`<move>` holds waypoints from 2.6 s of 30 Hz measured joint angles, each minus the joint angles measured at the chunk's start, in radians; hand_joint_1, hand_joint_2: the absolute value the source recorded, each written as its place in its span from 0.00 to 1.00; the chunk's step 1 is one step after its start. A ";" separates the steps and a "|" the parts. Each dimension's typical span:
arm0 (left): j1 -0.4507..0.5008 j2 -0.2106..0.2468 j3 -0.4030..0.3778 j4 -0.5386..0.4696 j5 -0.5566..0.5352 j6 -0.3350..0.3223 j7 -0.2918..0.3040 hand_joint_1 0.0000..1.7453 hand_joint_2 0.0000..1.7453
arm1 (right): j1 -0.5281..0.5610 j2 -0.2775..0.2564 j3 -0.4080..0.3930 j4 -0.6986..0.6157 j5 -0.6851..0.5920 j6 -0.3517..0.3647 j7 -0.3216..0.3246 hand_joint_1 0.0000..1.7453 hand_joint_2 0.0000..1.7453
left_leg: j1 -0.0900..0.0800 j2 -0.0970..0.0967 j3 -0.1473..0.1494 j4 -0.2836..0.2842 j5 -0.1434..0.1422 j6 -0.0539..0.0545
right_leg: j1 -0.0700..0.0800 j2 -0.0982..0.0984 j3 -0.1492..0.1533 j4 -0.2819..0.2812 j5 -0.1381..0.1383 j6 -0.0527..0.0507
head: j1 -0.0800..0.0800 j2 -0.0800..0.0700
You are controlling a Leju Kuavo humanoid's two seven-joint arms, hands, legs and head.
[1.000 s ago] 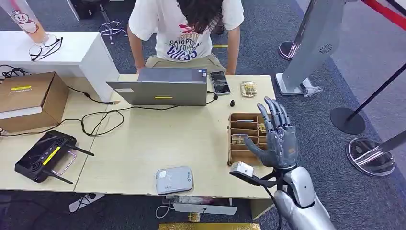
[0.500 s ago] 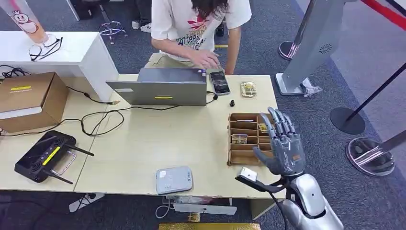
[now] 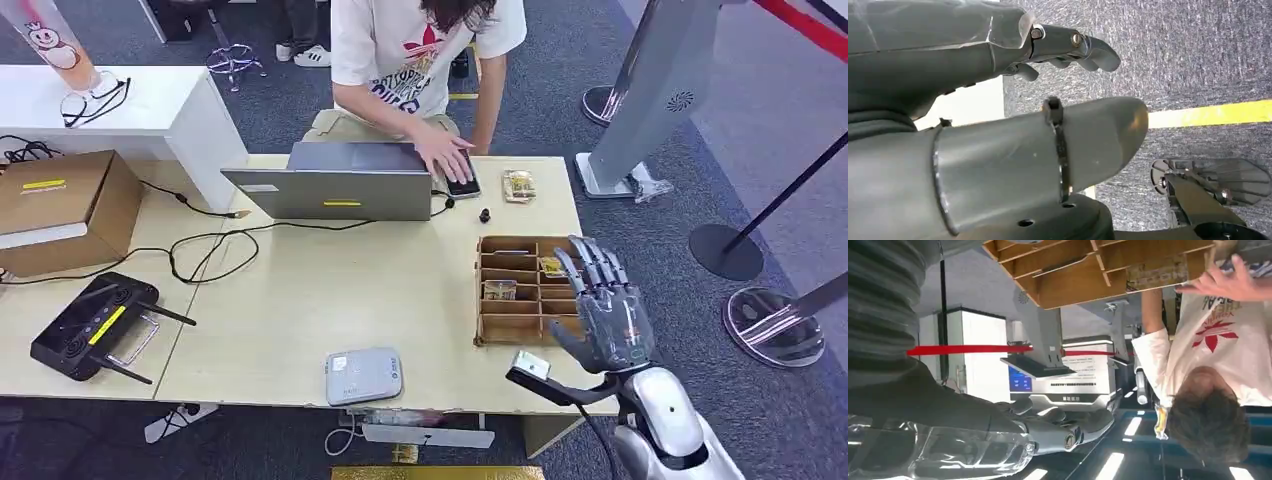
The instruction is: Pass the card to the sensor for recognition and then transmit it.
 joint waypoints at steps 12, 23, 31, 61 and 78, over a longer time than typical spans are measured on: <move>-0.002 0.002 0.000 0.000 -0.003 -0.009 0.001 0.00 0.00 | 0.005 -0.033 -0.011 -0.012 -0.016 0.065 0.017 0.00 1.00 | 0.000 0.000 0.000 0.000 0.000 0.000 | 0.000 0.000 0.000 0.000 0.000 0.000 | 0.000 0.000; -0.003 0.003 0.000 0.000 -0.003 -0.012 0.001 0.00 0.00 | 0.000 -0.060 -0.011 -0.011 -0.036 0.133 0.054 0.00 1.00 | 0.000 0.000 0.000 0.000 0.000 0.000 | 0.000 0.000 0.000 0.000 0.000 0.000 | 0.000 0.000; -0.004 0.003 -0.002 0.000 -0.006 -0.019 0.007 0.00 0.00 | 0.014 -0.086 -0.011 -0.019 -0.054 0.190 0.094 0.00 1.00 | 0.000 0.000 0.000 0.000 0.000 0.000 | 0.000 0.000 0.000 0.000 0.000 0.000 | 0.000 0.000; -0.004 0.007 -0.003 0.000 0.006 -0.019 0.009 0.00 0.00 | -0.032 -0.122 -0.013 0.066 -0.087 0.253 0.104 0.10 1.00 | 0.000 0.000 -0.001 0.000 0.000 0.000 | 0.000 -0.001 0.000 0.000 0.000 0.000 | 0.000 0.000; -0.004 0.007 -0.003 0.000 0.010 -0.019 0.009 0.00 0.00 | -0.057 -0.102 0.019 0.112 -0.085 0.256 0.104 0.17 1.00 | 0.000 0.000 -0.001 0.000 0.000 0.000 | 0.000 -0.001 0.000 0.000 0.000 0.000 | 0.000 0.000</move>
